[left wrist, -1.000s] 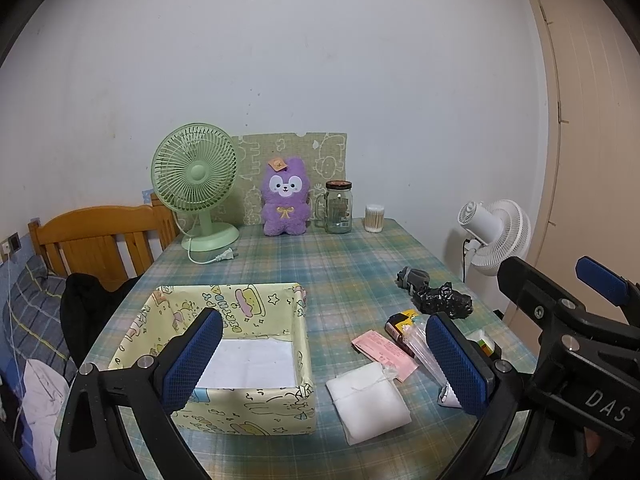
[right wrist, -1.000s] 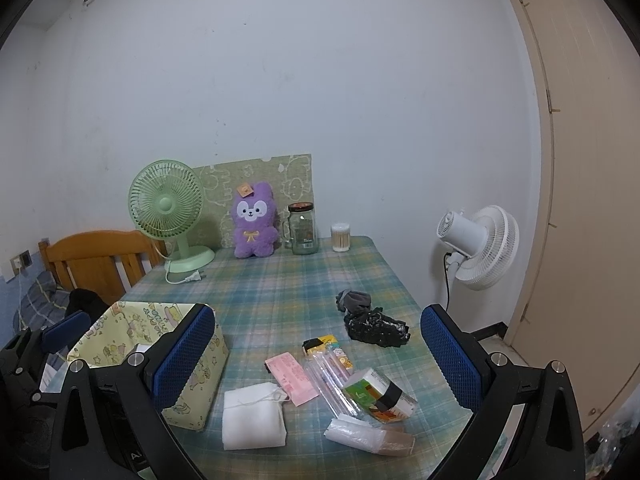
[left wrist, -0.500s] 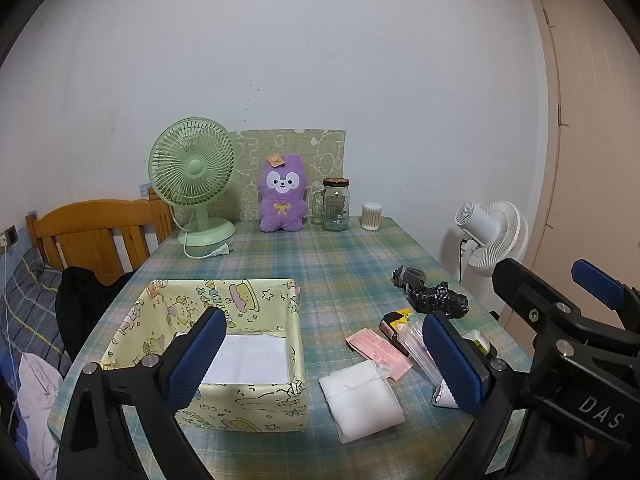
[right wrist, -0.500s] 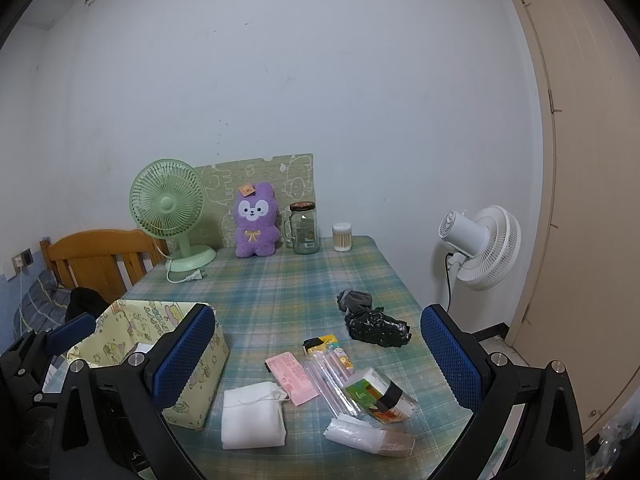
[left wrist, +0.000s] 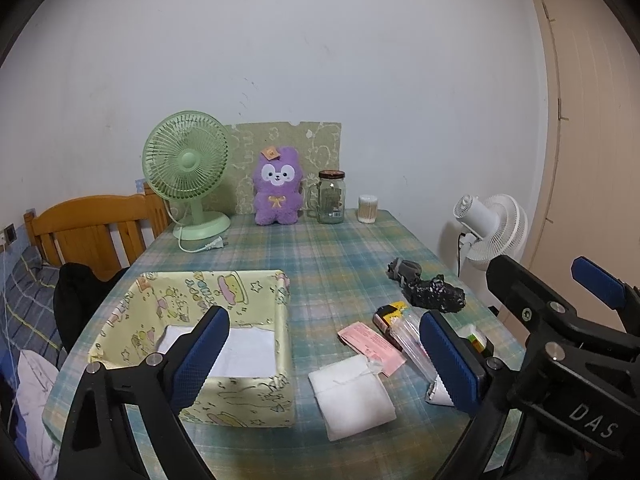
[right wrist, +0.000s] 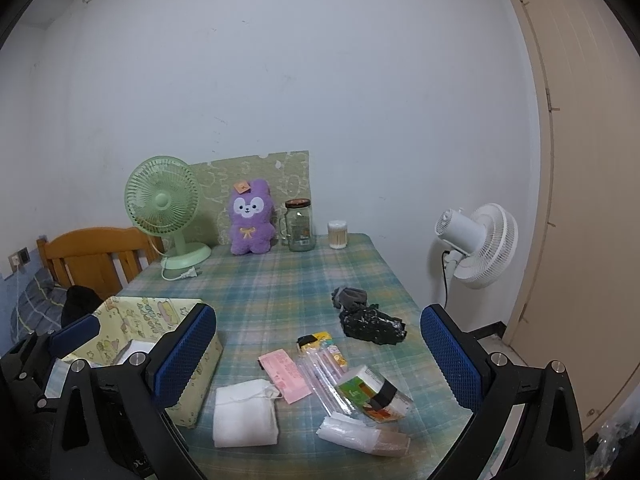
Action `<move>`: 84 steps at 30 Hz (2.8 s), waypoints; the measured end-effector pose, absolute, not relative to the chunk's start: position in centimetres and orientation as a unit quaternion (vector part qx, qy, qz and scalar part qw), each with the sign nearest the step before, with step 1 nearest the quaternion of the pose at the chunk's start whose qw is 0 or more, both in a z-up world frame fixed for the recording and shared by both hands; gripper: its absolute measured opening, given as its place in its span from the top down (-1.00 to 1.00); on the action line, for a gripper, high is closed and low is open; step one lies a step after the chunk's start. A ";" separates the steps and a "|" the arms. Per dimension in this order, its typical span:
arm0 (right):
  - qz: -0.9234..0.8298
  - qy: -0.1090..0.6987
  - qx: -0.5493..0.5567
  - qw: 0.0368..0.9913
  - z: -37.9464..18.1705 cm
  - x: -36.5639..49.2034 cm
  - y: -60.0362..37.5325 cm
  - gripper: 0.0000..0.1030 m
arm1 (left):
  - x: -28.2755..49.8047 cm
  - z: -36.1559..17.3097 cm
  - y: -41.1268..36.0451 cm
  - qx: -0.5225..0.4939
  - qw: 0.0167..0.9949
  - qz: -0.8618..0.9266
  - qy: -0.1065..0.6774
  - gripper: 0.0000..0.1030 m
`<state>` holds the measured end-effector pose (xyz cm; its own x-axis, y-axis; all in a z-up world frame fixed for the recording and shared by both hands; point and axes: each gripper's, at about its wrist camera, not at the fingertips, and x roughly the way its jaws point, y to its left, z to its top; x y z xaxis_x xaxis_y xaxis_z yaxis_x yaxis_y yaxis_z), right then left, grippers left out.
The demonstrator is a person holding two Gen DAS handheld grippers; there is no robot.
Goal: Organize soft objects
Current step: 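Move left gripper to the white string-tied pad while right gripper reaches the rolled white cloth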
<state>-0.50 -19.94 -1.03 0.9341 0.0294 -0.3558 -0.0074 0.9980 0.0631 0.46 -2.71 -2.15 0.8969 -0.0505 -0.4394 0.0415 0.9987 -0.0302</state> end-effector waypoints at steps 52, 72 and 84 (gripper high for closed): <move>-0.017 0.322 0.065 0.944 -14.7 3.2 -23.5 -0.85 | 4.4 -14.6 -8.3 0.014 0.936 -0.012 0.353 -0.80; -0.004 0.361 0.076 0.929 -16.6 5.7 -22.9 -0.39 | 6.2 -15.8 -8.5 0.042 0.940 -0.010 0.339 -0.70; 0.019 0.356 0.082 0.931 -16.4 5.5 -22.5 0.58 | 5.6 -15.6 -9.2 0.047 0.940 -0.037 0.337 -0.25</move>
